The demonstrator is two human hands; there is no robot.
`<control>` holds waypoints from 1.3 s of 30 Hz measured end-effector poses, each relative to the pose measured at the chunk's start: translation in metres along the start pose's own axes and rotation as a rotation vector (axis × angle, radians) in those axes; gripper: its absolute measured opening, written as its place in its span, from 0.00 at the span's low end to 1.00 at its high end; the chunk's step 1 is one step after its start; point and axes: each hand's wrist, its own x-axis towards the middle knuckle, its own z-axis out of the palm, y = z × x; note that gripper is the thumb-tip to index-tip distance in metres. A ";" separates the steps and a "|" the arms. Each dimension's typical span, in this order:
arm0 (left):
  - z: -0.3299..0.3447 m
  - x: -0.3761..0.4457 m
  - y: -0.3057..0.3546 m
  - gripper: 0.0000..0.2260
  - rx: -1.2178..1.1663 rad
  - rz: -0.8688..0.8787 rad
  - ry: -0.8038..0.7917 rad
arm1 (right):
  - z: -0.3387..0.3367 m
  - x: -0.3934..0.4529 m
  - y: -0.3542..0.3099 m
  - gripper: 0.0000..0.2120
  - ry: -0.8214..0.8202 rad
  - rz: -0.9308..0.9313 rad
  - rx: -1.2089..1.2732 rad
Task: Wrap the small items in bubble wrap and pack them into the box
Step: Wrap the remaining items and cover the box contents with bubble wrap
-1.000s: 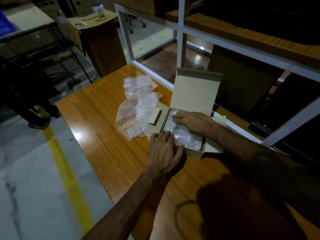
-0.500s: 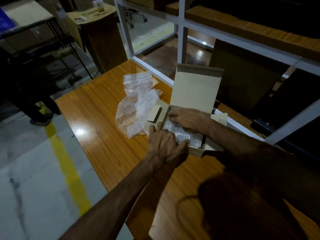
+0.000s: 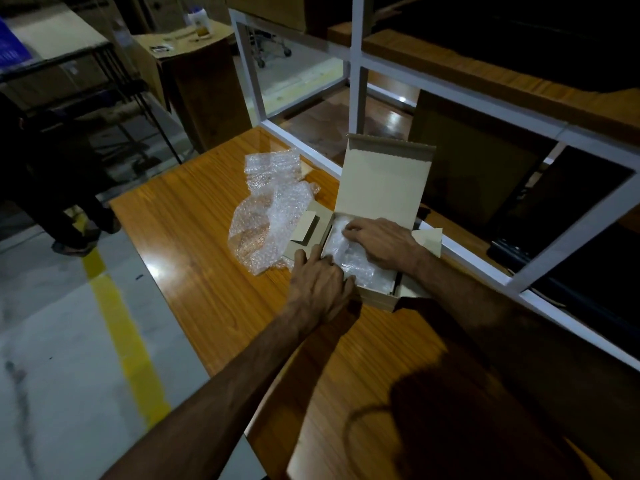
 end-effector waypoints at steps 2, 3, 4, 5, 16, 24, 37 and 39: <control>0.001 0.003 -0.001 0.26 -0.030 -0.026 -0.003 | 0.002 0.005 -0.001 0.25 0.005 -0.002 -0.001; 0.001 0.004 -0.001 0.26 -0.043 -0.040 -0.004 | 0.003 0.008 -0.001 0.25 -0.001 0.006 -0.006; 0.001 0.006 -0.001 0.26 -0.046 -0.051 -0.006 | 0.004 0.011 0.000 0.25 -0.007 0.020 -0.012; 0.000 0.008 -0.001 0.26 -0.046 -0.057 -0.008 | 0.004 0.015 0.000 0.25 -0.013 0.037 -0.016; -0.003 0.012 -0.012 0.17 -0.041 -0.033 -0.089 | -0.010 0.050 -0.022 0.12 -0.119 0.090 -0.223; -0.009 0.010 -0.013 0.24 0.034 0.009 -0.125 | 0.000 0.025 -0.014 0.20 -0.064 0.102 -0.042; 0.001 0.013 -0.009 0.34 0.045 -0.014 -0.146 | 0.000 0.029 -0.019 0.17 -0.146 0.119 -0.161; -0.001 0.017 -0.007 0.35 0.049 -0.011 -0.180 | -0.003 0.033 -0.022 0.16 -0.175 0.119 -0.198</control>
